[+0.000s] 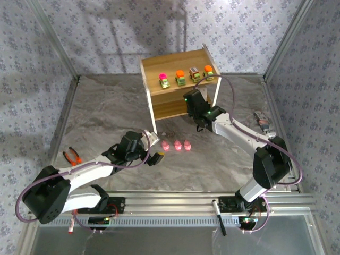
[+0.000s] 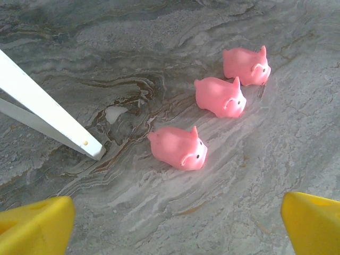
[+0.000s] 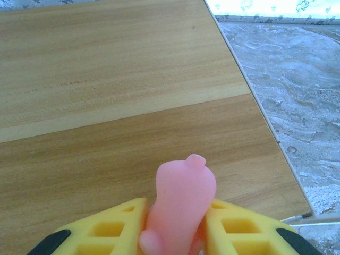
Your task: Place and organize the plastic toys onto the shelf
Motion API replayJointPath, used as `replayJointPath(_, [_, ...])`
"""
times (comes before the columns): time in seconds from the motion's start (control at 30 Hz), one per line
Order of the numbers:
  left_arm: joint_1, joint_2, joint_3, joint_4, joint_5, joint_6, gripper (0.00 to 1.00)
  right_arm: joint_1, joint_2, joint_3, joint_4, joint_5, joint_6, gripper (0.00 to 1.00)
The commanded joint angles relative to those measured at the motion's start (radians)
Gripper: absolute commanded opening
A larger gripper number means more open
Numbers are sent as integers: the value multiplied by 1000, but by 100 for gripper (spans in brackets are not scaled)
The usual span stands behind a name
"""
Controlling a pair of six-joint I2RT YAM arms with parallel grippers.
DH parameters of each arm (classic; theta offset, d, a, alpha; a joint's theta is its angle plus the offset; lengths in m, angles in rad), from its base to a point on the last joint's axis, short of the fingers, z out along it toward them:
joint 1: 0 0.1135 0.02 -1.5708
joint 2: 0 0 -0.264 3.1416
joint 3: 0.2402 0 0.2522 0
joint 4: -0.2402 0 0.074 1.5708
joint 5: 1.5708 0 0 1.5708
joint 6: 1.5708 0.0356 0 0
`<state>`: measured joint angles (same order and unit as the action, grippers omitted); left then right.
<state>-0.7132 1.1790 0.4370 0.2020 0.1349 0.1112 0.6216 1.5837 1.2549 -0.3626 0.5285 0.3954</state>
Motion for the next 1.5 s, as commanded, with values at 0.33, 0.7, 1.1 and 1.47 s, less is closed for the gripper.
replayJointPath(0.33, [5, -4, 20, -6, 25, -1, 100, -25, -35, -54, 38, -13, 11, 29])
replayJointPath(0.7, [5, -1, 20, -9, 25, 2, 100, -34, -28, -72, 74, -9, 28, 29])
replayJointPath(1.1, [5, 5, 20, -6, 25, 3, 100, -34, -12, -70, 109, -18, 32, 30])
replayJointPath(1.47, [6, 6, 20, -7, 25, 5, 99, -41, 13, -21, 100, -31, 22, 30])
